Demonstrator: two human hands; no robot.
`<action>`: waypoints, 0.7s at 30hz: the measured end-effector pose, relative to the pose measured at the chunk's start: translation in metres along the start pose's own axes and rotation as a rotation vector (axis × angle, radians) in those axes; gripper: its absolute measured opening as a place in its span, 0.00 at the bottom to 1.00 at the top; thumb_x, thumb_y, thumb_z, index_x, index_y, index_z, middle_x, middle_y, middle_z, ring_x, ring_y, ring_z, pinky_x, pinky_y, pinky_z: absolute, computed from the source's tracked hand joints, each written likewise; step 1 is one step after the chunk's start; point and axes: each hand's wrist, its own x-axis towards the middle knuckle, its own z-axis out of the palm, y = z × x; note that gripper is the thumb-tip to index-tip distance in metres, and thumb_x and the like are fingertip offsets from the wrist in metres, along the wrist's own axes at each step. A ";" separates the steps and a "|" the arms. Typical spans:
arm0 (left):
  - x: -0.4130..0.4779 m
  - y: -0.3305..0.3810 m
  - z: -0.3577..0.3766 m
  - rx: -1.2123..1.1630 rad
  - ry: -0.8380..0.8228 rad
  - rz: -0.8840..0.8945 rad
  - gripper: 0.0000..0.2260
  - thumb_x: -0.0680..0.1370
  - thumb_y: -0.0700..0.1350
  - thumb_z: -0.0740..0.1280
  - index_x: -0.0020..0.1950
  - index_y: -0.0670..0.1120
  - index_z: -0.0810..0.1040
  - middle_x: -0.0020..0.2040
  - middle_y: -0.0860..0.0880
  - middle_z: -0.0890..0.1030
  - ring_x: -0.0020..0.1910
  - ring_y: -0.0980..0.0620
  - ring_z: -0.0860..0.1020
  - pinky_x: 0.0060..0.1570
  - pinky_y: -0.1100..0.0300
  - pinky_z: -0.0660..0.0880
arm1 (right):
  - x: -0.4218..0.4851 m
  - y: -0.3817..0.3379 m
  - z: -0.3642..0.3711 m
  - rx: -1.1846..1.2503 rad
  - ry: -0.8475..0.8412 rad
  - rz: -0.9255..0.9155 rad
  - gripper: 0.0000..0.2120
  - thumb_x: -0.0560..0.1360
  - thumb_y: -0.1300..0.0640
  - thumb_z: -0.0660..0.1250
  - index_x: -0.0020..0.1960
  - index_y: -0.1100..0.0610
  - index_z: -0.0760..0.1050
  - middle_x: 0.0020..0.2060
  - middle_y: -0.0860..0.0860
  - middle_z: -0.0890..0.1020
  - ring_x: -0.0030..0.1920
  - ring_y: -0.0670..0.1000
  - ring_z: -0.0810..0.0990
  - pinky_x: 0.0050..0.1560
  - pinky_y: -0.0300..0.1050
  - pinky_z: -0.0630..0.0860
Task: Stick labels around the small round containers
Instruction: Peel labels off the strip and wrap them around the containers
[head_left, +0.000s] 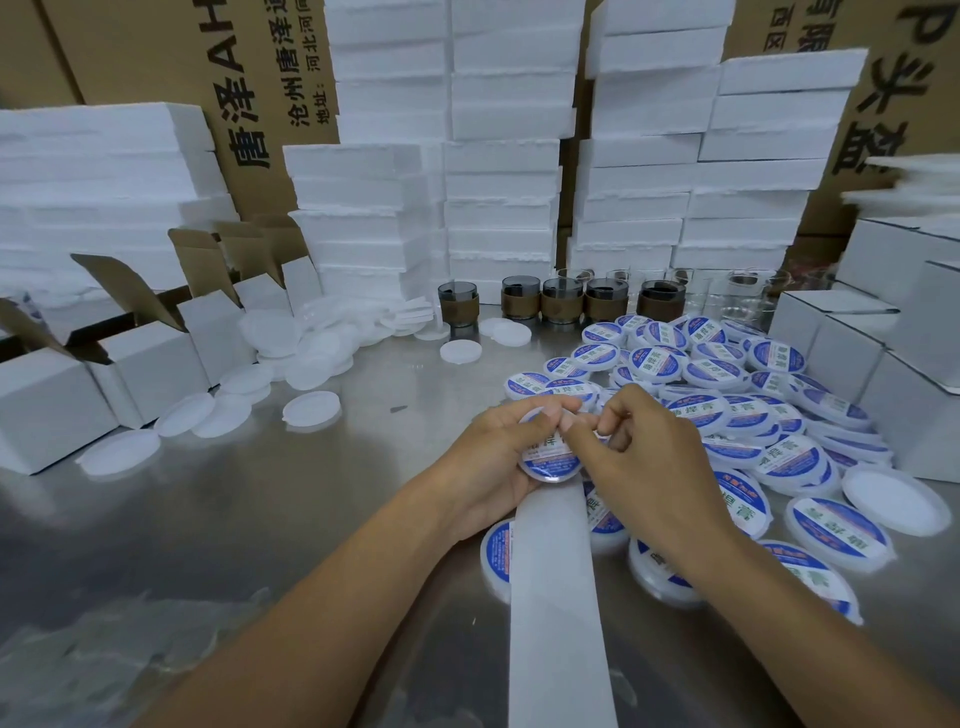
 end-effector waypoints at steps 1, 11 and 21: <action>0.000 0.000 0.000 -0.005 -0.001 0.005 0.09 0.80 0.39 0.58 0.53 0.42 0.77 0.50 0.43 0.83 0.50 0.47 0.82 0.54 0.54 0.78 | 0.000 0.000 0.000 0.063 0.002 0.028 0.17 0.69 0.40 0.65 0.37 0.53 0.68 0.25 0.49 0.74 0.30 0.50 0.75 0.35 0.50 0.73; 0.000 0.000 0.002 -0.059 -0.017 0.057 0.08 0.76 0.42 0.62 0.48 0.42 0.79 0.54 0.43 0.82 0.50 0.45 0.81 0.53 0.51 0.78 | 0.003 -0.005 -0.003 0.327 -0.250 0.099 0.08 0.73 0.55 0.69 0.39 0.59 0.77 0.24 0.51 0.80 0.22 0.45 0.75 0.28 0.36 0.73; -0.002 -0.002 0.003 -0.015 -0.005 0.016 0.12 0.75 0.44 0.64 0.52 0.37 0.77 0.46 0.37 0.81 0.43 0.45 0.81 0.45 0.54 0.80 | 0.002 -0.001 -0.001 0.335 -0.301 0.040 0.08 0.67 0.58 0.75 0.43 0.51 0.77 0.30 0.53 0.81 0.29 0.50 0.77 0.38 0.51 0.78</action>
